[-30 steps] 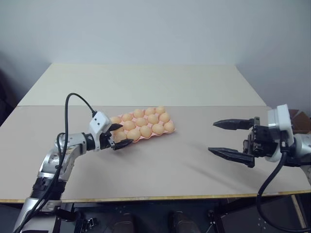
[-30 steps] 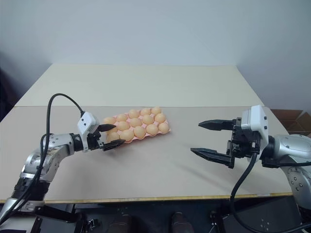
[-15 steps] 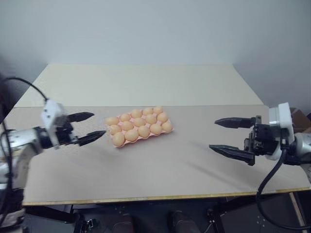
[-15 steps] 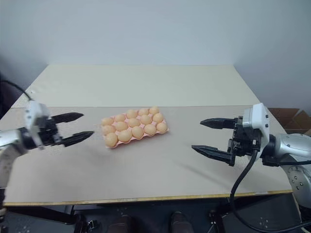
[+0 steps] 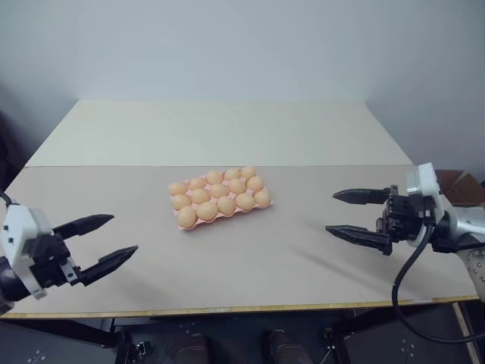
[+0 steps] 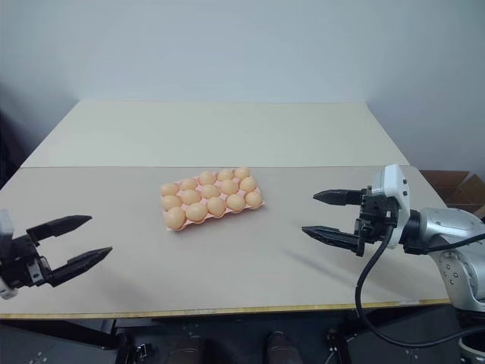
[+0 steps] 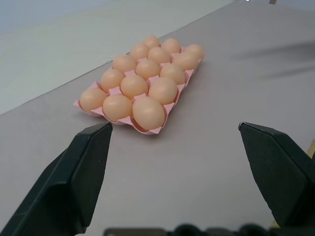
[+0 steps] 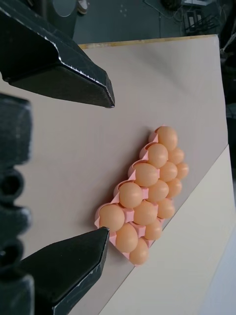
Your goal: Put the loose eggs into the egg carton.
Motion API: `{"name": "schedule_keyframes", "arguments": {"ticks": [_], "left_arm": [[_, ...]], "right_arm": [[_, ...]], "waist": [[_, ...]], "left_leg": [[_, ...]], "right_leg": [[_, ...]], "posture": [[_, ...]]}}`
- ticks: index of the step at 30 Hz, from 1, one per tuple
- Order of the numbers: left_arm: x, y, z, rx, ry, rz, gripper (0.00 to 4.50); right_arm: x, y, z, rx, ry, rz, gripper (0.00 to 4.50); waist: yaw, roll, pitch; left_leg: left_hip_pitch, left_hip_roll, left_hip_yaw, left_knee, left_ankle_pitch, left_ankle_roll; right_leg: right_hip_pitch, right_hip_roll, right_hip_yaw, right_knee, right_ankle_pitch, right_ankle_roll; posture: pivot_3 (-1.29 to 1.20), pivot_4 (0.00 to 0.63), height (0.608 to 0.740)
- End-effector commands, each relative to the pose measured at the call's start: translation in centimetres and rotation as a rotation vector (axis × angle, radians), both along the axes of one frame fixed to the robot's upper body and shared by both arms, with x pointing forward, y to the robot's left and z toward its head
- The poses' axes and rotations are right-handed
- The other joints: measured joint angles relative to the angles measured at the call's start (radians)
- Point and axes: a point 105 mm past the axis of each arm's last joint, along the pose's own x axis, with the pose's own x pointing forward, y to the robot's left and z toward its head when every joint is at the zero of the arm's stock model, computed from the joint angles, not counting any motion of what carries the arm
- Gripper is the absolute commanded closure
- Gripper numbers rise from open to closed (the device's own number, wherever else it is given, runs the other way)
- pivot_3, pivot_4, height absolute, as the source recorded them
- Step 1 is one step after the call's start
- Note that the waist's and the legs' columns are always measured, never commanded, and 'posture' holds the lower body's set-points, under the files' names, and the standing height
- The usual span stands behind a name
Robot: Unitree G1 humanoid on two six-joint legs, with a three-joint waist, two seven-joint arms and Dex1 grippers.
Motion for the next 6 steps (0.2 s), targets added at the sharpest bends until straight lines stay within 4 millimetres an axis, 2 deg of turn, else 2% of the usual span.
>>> {"name": "schedule_keyframes", "arguments": {"ticks": [1, 6], "left_arm": [[-0.31, -0.20, 0.98, 0.021, -0.043, 0.022, 0.02], [-0.18, -0.16, 1.11, 0.012, -0.033, 0.045, 0.02]], "right_arm": [[0.20, 0.06, 0.72, -0.009, -0.044, 0.018, 0.00], [0.42, 0.34, 0.67, -0.012, -0.044, 0.035, 0.00]], "waist": [[0.002, 0.000, 0.000], [0.002, 0.000, 0.000]], "left_leg": [[0.000, 0.000, 0.000, 0.000, 0.000, 0.000], [-0.001, 0.000, 0.000, 0.000, 0.000, 0.000]], "right_leg": [[0.000, 0.000, 0.000, 0.000, 0.000, 0.000], [-0.001, 0.000, 0.000, 0.000, 0.000, 0.000]], "posture": [[0.00, 0.150, 0.740], [0.00, 0.150, 0.740]]}}
